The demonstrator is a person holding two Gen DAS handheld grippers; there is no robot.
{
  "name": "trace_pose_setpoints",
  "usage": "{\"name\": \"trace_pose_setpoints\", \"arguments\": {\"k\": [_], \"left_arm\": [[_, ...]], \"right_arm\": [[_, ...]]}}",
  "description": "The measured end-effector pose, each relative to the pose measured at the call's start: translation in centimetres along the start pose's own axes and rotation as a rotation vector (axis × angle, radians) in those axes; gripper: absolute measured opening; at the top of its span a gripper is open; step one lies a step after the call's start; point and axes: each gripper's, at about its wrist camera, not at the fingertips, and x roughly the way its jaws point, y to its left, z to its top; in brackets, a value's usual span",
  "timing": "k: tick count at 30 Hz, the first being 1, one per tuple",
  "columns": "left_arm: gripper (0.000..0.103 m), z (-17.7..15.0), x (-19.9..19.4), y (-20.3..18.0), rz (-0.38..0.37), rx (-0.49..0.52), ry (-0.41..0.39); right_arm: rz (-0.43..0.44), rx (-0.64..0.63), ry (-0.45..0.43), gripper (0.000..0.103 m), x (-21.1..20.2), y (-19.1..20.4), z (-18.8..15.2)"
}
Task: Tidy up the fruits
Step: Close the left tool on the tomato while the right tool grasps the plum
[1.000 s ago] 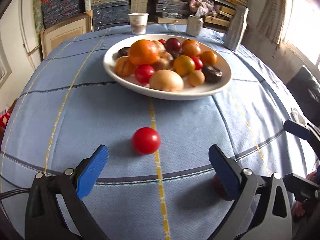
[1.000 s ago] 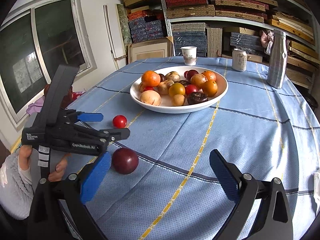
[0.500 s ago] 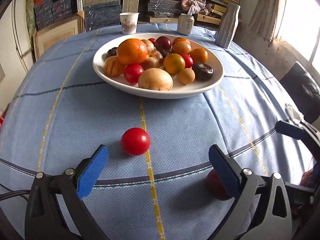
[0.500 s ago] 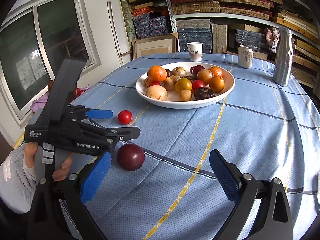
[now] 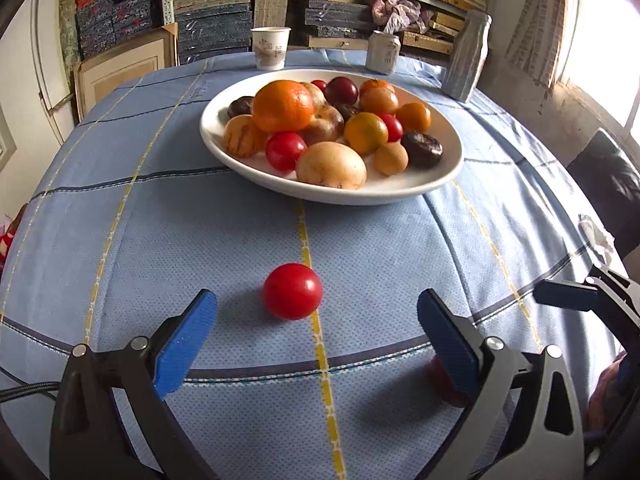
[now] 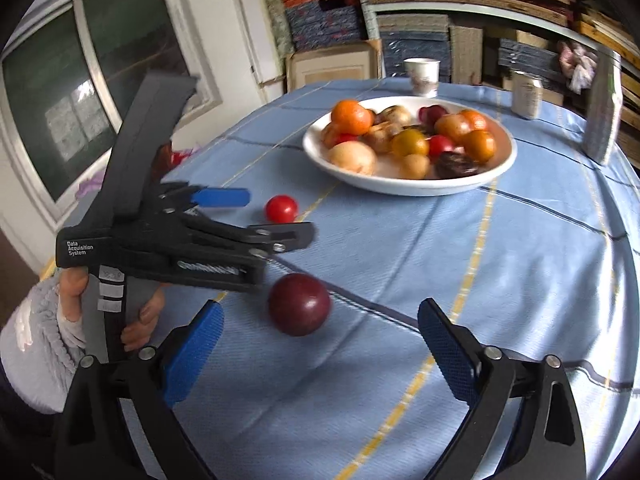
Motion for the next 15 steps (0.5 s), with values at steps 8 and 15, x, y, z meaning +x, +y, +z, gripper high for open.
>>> {"name": "trace_pose_setpoints", "arguments": {"k": [8,15], "left_arm": [[0.068,-0.2,1.0,-0.3,-0.015,0.011,0.042],[0.05,-0.1,1.2,-0.2,-0.014,0.003,0.04]], "right_arm": [[0.034,0.012,0.097,0.07,2.8,0.5,1.0],[0.061,0.011,0.142,0.039,4.1,0.7,1.1]]}}
